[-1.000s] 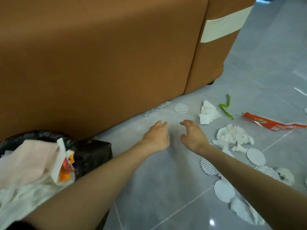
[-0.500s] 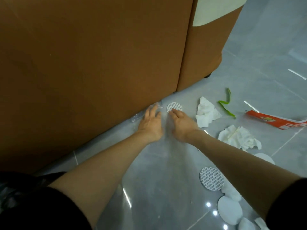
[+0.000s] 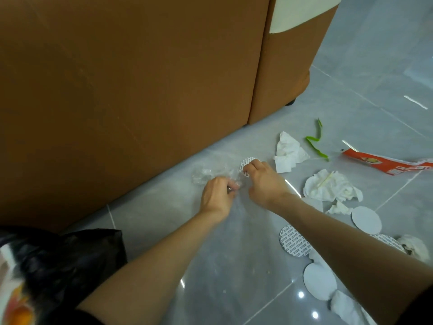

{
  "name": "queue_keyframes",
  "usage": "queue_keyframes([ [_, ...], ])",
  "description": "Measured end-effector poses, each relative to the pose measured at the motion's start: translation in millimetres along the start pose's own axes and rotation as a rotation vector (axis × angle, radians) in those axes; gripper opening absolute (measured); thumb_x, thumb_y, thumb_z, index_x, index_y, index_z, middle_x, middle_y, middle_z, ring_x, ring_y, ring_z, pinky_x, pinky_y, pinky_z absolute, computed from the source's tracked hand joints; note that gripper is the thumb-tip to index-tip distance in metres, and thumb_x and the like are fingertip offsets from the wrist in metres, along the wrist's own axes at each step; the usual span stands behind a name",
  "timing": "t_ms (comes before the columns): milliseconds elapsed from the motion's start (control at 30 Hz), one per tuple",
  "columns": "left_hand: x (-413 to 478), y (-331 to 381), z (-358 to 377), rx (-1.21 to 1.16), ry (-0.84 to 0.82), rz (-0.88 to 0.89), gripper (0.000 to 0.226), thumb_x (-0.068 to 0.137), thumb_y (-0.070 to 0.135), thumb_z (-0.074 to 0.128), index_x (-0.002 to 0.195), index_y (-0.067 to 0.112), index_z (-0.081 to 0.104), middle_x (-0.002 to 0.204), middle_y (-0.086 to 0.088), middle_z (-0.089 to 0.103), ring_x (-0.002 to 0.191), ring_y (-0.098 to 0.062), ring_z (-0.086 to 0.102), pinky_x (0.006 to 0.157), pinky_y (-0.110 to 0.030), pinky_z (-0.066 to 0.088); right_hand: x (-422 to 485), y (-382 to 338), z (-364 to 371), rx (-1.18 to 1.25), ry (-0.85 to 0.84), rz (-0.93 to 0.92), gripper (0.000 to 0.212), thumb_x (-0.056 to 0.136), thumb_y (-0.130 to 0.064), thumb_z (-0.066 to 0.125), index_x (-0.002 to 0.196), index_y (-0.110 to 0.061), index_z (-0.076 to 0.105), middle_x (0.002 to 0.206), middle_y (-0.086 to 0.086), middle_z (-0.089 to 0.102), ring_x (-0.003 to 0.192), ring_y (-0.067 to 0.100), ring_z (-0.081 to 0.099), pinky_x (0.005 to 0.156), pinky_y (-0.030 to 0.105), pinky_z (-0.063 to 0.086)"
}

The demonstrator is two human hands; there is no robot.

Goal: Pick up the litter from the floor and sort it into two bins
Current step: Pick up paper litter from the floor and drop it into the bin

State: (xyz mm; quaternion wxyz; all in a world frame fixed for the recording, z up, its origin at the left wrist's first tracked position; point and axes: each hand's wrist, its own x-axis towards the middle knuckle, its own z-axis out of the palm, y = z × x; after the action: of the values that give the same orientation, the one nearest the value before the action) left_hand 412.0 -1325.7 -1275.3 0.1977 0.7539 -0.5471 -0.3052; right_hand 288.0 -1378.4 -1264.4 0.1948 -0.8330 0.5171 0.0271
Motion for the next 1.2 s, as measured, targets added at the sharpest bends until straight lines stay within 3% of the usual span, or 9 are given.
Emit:
queue_keyframes([
  [200, -41.1, -5.3, 8.5, -0.106, 0.042, -0.108, 0.021, 0.083, 0.010, 0.061, 0.095, 0.016, 0.045, 0.088, -0.004, 0.061, 0.089, -0.024, 0.061, 0.078, -0.029, 0.045, -42.9, 3.0, 11.0, 0.042, 0.020, 0.040, 0.029, 0.086, -0.007, 0.049, 0.113, -0.014, 0.056, 0.118, 0.002, 0.055, 0.115, 0.021, 0.048, 0.078, 0.028, 0.039],
  [333, -73.8, -4.5, 13.2, -0.210, 0.064, -0.221, 0.043, 0.081, 0.011, 0.066, 0.106, 0.013, 0.032, 0.076, -0.001, 0.060, 0.082, -0.024, 0.063, 0.069, -0.027, 0.043, -73.8, 1.0, 23.1, 0.126, -0.030, 0.119, 0.048, 0.087, -0.009, 0.054, 0.132, -0.017, 0.041, 0.115, 0.004, 0.062, 0.107, 0.027, 0.057, 0.084, 0.033, 0.046],
  [467, -106.9, -15.8, 19.0, -0.260, 0.082, -0.335, 0.052, 0.080, 0.011, 0.067, 0.123, 0.005, 0.037, 0.073, -0.001, 0.059, 0.080, -0.024, 0.058, 0.067, -0.022, 0.038, -102.9, -6.1, 27.2, 0.151, -0.129, 0.140, 0.053, 0.084, -0.009, 0.061, 0.134, -0.013, 0.045, 0.120, 0.011, 0.061, 0.112, 0.027, 0.056, 0.091, 0.028, 0.042],
  [567, -124.1, -23.1, 16.4, -0.123, 0.064, -0.275, 0.029, 0.083, 0.011, 0.062, 0.111, 0.005, 0.054, 0.098, -0.015, 0.067, 0.095, -0.032, 0.061, 0.078, -0.032, 0.042, -126.2, -13.6, 29.1, 0.087, -0.155, 0.150, 0.053, 0.081, -0.019, 0.070, 0.129, -0.011, 0.048, 0.128, 0.011, 0.045, 0.118, 0.028, 0.046, 0.097, 0.028, 0.036],
  [700, -147.9, -29.3, 11.5, 0.022, -0.012, -0.198, 0.016, 0.085, 0.010, 0.059, 0.097, 0.005, 0.067, 0.101, -0.015, 0.068, 0.096, -0.029, 0.063, 0.082, -0.031, 0.044, -154.3, -24.1, 36.3, 0.040, -0.190, 0.214, 0.058, 0.077, -0.031, 0.075, 0.120, -0.008, 0.044, 0.125, 0.012, 0.039, 0.116, 0.029, 0.039, 0.094, 0.030, 0.035],
  [833, -169.5, -28.5, 9.6, 0.049, -0.035, -0.214, 0.018, 0.086, 0.013, 0.058, 0.101, 0.006, 0.066, 0.116, -0.014, 0.053, 0.103, -0.029, 0.058, 0.094, -0.030, 0.043, -177.3, -32.6, 46.2, 0.331, -0.164, 0.321, 0.032, 0.086, -0.015, 0.064, 0.108, -0.006, 0.043, 0.098, 0.012, 0.054, 0.087, 0.025, 0.053, 0.072, 0.029, 0.042],
  [933, -178.8, -8.0, -9.1, -0.064, 0.054, -0.186, 0.017, 0.088, 0.015, 0.058, 0.100, 0.006, 0.064, 0.119, -0.011, 0.047, 0.107, -0.026, 0.053, 0.091, -0.024, 0.037, -188.8, -40.4, 41.6, 0.611, 0.011, 0.430, 0.025, 0.093, -0.010, 0.052, 0.117, -0.005, 0.048, 0.105, 0.012, 0.056, 0.090, 0.024, 0.053, 0.077, 0.030, 0.045],
  [1033, -189.5, 19.3, -45.0, -0.180, 0.178, -0.068, 0.017, 0.088, 0.019, 0.059, 0.102, 0.008, 0.061, 0.114, -0.008, 0.053, 0.102, -0.023, 0.055, 0.086, -0.023, 0.036, -195.5, -61.3, 17.3, 1.044, 0.226, 0.503, 0.016, 0.095, -0.007, 0.045, 0.111, -0.011, 0.049, 0.109, 0.012, 0.057, 0.090, 0.020, 0.053, 0.074, 0.032, 0.047],
  [1200, -223.4, 44.6, -116.6, -0.345, 0.366, 0.077, 0.015, 0.092, 0.025, 0.057, 0.105, 0.018, 0.056, 0.104, 0.008, 0.052, 0.085, -0.002, 0.050, 0.074, -0.016, 0.037, -202.6, -109.6, -46.6, 1.345, 0.341, 0.286, 0.014, 0.095, -0.008, 0.046, 0.096, -0.019, 0.053, 0.094, 0.002, 0.057, 0.079, 0.013, 0.055, 0.069, 0.027, 0.046],
])
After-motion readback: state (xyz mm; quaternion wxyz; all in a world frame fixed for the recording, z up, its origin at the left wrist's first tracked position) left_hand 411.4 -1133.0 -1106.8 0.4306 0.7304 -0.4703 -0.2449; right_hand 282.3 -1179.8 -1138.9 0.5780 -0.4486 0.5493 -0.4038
